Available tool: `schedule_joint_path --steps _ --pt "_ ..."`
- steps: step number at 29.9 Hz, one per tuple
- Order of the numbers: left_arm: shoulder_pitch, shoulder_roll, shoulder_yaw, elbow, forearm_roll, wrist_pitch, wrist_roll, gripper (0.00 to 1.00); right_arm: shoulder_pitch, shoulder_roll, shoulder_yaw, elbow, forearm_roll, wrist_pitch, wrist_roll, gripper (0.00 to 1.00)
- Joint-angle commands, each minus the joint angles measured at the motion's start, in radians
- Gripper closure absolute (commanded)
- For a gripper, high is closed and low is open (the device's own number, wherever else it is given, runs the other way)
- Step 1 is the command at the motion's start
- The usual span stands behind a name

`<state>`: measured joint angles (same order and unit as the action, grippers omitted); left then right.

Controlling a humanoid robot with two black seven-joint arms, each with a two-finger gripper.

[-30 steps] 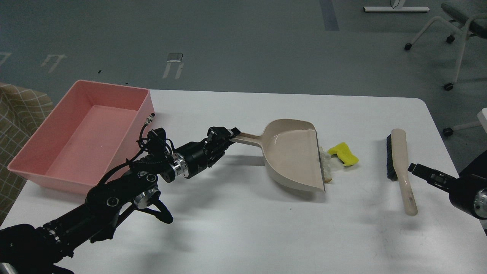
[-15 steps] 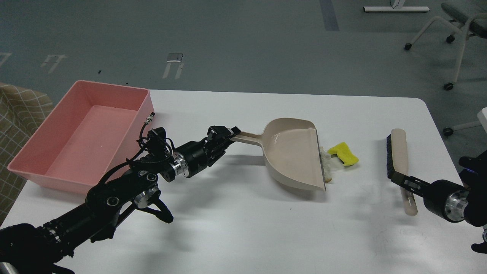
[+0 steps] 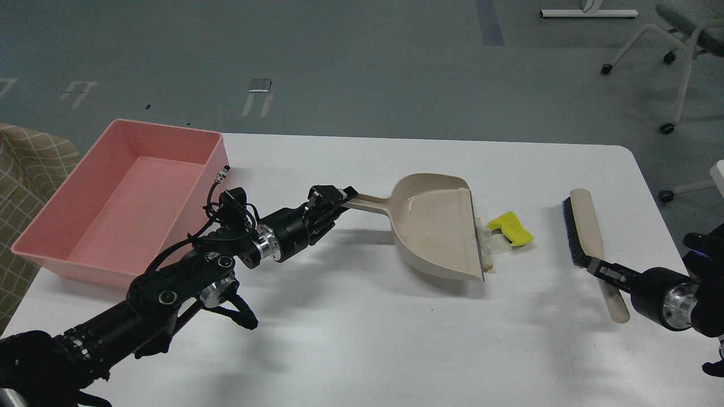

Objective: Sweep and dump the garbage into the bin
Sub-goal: 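Sweep the yellow sponge and debris into the dustpan with the brush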

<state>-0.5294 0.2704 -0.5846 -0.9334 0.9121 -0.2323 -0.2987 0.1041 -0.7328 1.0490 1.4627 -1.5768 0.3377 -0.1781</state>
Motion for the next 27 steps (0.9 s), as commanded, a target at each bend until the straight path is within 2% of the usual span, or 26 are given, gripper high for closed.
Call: schedule_joint_path --steps 1,4,7,13,16,22,24,27 --pt "0.0 -0.003 -0.001 -0.015 -0.003 0.01 0.006 1.0 0.0 -0.031 0.005 0.051 0.003 0.006 0.043 1.0" --pt "0.003 -0.007 0.0 -0.019 -0.001 0.019 0.009 1.0 -0.011 -0.057 -0.003 0.094 0.003 0.012 0.066 1.0" --pt "0.003 -0.004 0.006 -0.018 0.001 0.024 0.009 1.0 -0.027 -0.053 -0.023 0.127 0.003 0.055 0.066 1.0" --pt "-0.004 0.01 0.098 -0.008 0.001 0.057 0.001 1.0 -0.023 -0.05 -0.041 0.104 0.003 0.073 0.055 1.0" --pt "0.0 0.009 0.103 -0.008 0.001 0.07 0.0 1.0 -0.018 -0.036 -0.058 0.104 0.003 0.086 0.054 1.0" --pt "-0.006 0.001 0.101 -0.01 0.001 0.083 0.001 1.0 0.011 0.056 -0.07 0.113 0.003 0.096 0.049 1.0" --pt "-0.007 0.006 0.1 -0.012 -0.001 0.083 0.001 1.0 0.045 0.095 -0.084 0.117 0.001 0.129 0.043 1.0" --pt "-0.009 0.009 0.1 -0.013 -0.001 0.083 0.001 1.0 0.127 0.136 -0.138 0.107 0.001 0.149 0.014 1.0"
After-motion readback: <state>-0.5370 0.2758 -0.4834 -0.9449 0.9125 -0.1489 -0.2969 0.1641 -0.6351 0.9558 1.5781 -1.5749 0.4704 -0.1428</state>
